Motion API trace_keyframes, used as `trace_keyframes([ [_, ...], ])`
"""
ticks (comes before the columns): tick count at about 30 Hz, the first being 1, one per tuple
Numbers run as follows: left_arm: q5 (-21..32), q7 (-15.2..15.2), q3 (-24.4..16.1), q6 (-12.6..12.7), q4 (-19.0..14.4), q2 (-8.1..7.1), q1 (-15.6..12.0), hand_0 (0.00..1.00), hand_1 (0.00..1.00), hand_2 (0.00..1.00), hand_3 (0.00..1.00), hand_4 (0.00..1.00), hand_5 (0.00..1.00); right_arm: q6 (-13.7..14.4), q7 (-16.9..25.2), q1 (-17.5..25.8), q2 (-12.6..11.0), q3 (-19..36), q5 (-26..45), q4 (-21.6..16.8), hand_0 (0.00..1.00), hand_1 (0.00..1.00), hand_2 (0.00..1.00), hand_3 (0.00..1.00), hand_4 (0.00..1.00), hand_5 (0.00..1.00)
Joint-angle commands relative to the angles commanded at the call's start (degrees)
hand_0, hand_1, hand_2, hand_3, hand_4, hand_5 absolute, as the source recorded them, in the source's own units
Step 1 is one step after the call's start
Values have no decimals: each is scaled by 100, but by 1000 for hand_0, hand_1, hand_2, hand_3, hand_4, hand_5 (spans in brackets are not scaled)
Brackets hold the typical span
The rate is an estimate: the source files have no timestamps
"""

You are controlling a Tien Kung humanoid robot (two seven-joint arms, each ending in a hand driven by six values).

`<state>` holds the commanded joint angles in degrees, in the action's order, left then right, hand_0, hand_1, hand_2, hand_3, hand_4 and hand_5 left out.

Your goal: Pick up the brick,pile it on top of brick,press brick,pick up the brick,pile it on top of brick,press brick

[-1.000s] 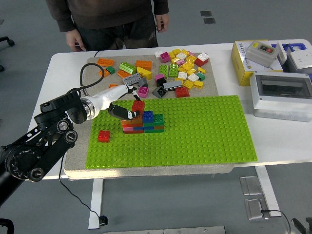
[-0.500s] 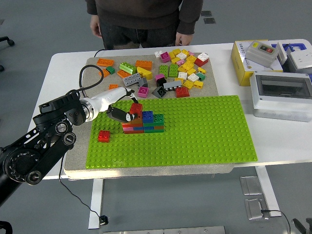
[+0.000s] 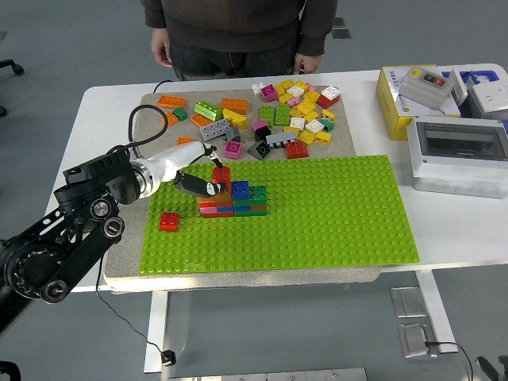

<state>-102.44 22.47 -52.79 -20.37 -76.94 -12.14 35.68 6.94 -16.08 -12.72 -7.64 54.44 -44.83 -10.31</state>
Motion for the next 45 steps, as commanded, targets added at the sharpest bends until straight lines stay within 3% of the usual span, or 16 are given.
trace_keyframes([
  [10,12,-8,44,0,0,-1,-19,976,988,993,564,662,375,-3,2,-2,-1,-21,25,0,728,670,659,752,600,992],
  [22,-141,-437,128,248,130,-13,-30,974,986,996,570,669,344,-14,18,4,-7,-86,104,0,728,670,662,753,600,992],
  [30,-135,-580,178,280,137,-64,-50,975,986,996,570,663,325,-20,38,8,-13,-100,141,0,728,670,662,753,599,993],
  [45,-191,-1340,354,675,312,-142,-30,969,986,995,575,665,307,-31,57,29,-8,-160,202,0,728,669,659,752,599,993],
])
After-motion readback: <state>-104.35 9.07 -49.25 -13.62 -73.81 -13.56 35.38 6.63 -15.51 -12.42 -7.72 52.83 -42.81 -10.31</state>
